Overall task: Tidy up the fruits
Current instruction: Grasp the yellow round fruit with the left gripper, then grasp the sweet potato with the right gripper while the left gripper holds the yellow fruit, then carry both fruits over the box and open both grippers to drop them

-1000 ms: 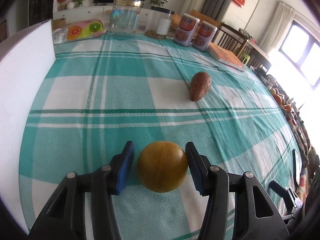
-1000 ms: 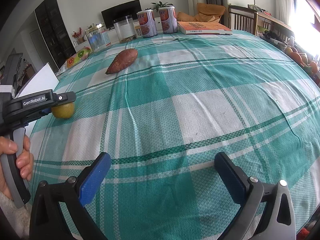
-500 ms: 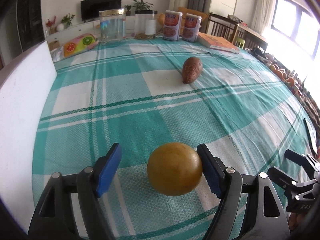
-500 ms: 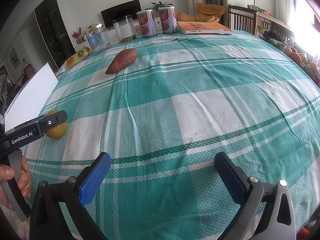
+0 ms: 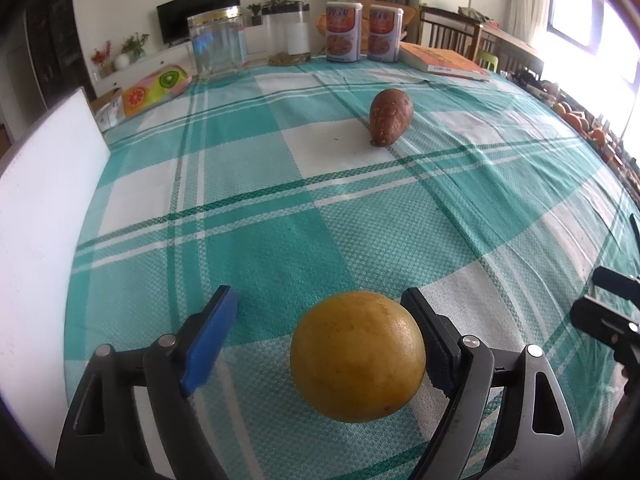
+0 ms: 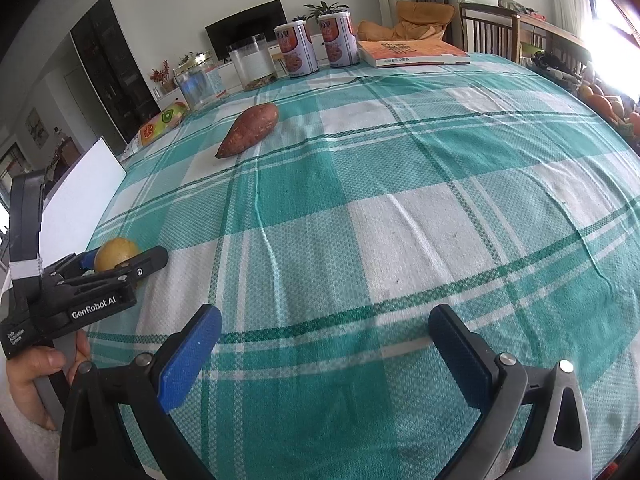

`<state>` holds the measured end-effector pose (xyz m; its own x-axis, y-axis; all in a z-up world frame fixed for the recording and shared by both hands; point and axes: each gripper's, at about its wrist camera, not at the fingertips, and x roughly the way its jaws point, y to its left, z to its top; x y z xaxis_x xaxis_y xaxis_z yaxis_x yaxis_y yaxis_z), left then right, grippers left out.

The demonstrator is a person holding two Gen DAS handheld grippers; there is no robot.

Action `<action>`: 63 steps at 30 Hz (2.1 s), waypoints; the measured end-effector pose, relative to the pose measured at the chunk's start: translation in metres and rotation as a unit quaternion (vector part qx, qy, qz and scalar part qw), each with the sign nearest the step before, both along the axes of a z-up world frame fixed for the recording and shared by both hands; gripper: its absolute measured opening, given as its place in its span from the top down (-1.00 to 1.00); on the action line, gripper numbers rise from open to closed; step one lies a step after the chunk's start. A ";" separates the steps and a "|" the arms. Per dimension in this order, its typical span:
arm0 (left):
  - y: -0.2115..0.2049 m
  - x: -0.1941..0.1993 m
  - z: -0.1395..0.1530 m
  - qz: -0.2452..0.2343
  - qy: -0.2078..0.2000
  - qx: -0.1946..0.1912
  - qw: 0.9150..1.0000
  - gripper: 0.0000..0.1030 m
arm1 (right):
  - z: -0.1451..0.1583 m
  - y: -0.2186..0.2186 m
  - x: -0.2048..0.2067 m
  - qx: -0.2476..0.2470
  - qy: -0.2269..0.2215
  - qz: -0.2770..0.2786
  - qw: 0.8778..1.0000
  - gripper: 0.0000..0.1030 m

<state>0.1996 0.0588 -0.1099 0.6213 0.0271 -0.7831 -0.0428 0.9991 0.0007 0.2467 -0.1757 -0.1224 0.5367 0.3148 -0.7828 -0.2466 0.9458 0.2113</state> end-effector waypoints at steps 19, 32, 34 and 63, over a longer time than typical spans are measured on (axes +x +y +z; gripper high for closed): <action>0.006 -0.002 0.002 -0.005 -0.001 -0.023 1.000 -0.69 | 0.012 0.122 0.189 0.013 0.109 0.051 0.993 0.10; 0.006 -0.021 0.015 -0.038 0.012 -0.095 0.995 0.02 | 0.016 0.031 0.048 -0.030 0.152 0.132 0.979 0.10; 0.004 -0.026 0.017 -0.028 0.014 -0.092 0.995 0.02 | 0.008 0.025 0.038 -0.029 0.153 0.124 0.980 0.11; 0.276 -0.186 0.080 0.292 0.037 -0.083 0.952 -0.01 | 0.083 0.400 -0.140 -0.032 0.042 0.393 0.918 0.11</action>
